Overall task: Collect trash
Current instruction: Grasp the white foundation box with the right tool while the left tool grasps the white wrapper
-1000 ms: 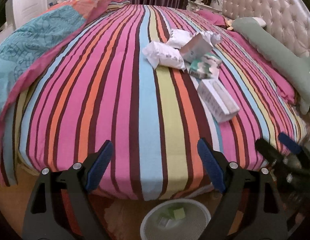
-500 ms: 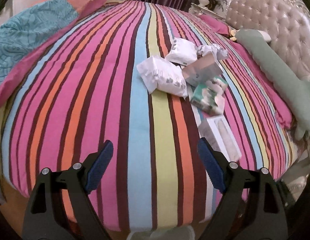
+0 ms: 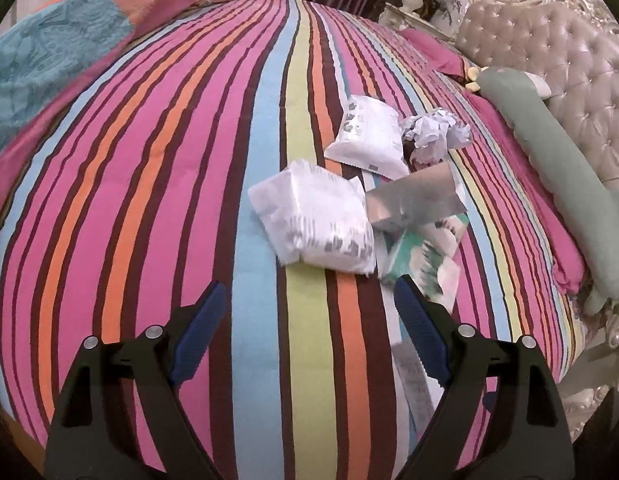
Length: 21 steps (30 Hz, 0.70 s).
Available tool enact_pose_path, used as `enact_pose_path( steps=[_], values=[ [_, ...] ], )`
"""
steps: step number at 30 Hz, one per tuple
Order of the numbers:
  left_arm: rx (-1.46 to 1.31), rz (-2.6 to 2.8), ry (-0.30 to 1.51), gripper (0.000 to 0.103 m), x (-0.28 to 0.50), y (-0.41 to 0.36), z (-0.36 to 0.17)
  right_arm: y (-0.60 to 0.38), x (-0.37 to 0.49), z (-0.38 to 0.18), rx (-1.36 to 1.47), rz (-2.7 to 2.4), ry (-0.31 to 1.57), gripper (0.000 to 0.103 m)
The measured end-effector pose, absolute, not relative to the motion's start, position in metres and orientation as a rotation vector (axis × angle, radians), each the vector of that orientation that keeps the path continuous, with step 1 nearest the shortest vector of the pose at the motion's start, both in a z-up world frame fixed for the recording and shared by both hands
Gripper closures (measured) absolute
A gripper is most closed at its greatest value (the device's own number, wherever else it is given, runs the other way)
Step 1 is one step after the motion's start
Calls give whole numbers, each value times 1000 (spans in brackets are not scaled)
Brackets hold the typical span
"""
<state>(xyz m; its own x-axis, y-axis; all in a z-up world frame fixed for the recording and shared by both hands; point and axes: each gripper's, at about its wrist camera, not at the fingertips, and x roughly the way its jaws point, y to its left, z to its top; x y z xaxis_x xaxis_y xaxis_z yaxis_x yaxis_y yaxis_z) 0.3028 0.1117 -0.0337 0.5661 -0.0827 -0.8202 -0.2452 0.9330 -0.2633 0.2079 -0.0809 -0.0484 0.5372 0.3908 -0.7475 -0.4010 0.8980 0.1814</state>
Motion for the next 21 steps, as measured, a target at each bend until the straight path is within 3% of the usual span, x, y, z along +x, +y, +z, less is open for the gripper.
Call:
enact_pose_path(
  steps=[21],
  values=[
    [-334,123,1095,19,379,106,-66,-70,233,-62,-35,478,900,11]
  ],
)
